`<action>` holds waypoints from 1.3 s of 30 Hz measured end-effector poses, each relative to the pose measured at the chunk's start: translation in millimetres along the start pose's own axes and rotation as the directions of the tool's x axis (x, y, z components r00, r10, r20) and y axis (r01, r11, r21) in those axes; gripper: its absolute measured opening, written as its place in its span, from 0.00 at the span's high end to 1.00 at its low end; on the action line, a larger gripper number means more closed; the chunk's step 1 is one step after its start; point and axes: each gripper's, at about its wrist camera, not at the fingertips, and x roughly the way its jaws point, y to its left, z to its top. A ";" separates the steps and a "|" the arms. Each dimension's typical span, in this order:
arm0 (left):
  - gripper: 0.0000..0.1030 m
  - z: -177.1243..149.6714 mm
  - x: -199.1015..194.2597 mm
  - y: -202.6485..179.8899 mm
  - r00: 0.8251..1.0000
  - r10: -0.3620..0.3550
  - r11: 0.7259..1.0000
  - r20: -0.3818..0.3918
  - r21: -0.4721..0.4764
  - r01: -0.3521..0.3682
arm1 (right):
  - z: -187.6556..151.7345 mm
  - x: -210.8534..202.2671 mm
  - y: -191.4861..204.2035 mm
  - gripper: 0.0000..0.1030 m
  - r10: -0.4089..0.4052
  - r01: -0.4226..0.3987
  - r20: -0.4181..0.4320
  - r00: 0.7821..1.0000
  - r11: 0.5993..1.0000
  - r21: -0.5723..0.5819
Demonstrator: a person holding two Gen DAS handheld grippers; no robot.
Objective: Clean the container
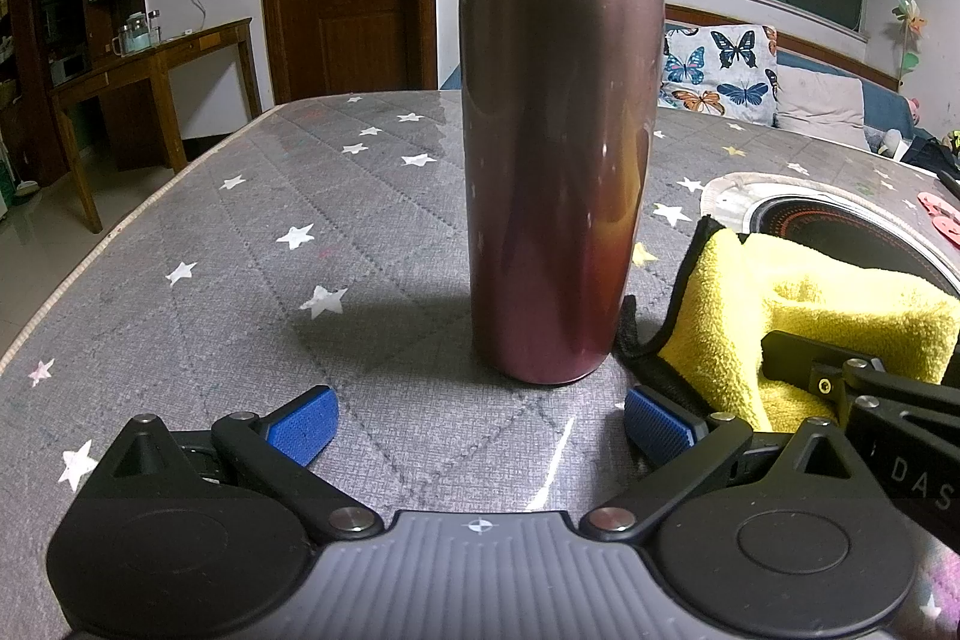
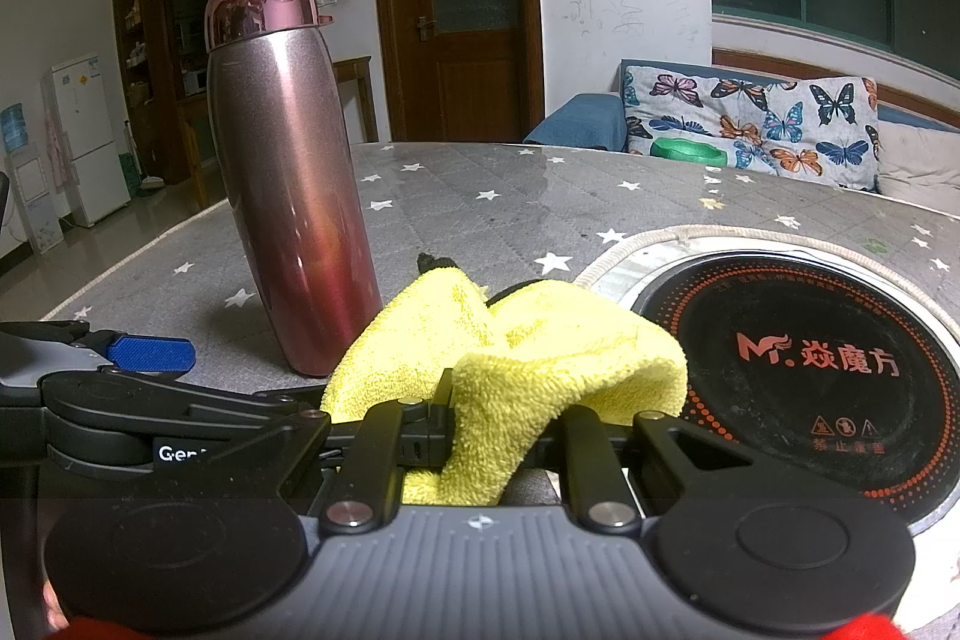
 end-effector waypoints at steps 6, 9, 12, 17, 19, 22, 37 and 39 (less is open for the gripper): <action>0.00 0.0 -0.2 -0.4 1.000 0.000 1.000 0.000 0.000 0.000 | -0.2 -0.1 0.8 0.88 -0.003 0.003 -0.001 1.000 1.000 -0.004; 0.00 -0.2 -0.5 -1.0 1.000 0.000 1.000 0.000 0.000 0.000 | -0.2 -0.3 -0.5 0.87 -0.002 0.002 0.000 1.000 1.000 -0.003; 0.00 -0.1 -0.2 -0.5 1.000 0.000 1.000 -0.001 0.000 0.000 | -0.2 -0.7 -1.8 0.87 0.000 0.000 0.001 1.000 1.000 -0.001; 0.00 -0.9 -3.5 -0.8 1.000 0.000 1.000 -0.007 0.004 0.000 | -1.0 -2.6 -8.2 0.87 0.030 -0.030 0.000 1.000 0.999 0.045; 0.00 -0.1 -2.9 1.3 1.000 0.004 1.000 -0.012 0.003 -0.004 | -2.0 -4.3 -11.0 0.87 0.043 -0.043 -0.001 0.999 0.997 0.066; 0.00 -0.7 -6.6 2.8 1.000 0.013 1.000 -0.015 -0.002 -0.013 | -3.4 -7.5 -11.8 0.87 0.051 -0.051 -0.002 0.999 0.996 0.074; 0.00 6.0 -26.7 6.5 1.000 0.002 0.999 -0.018 -0.044 -0.003 | -3.0 -19.2 -3.5 0.87 0.075 -0.075 -0.002 0.997 0.995 0.063; 0.00 7.5 -29.1 6.9 1.000 0.001 0.999 -0.019 -0.045 -0.002 | -2.3 -20.5 -1.9 0.87 0.076 -0.076 -0.001 0.997 0.995 0.058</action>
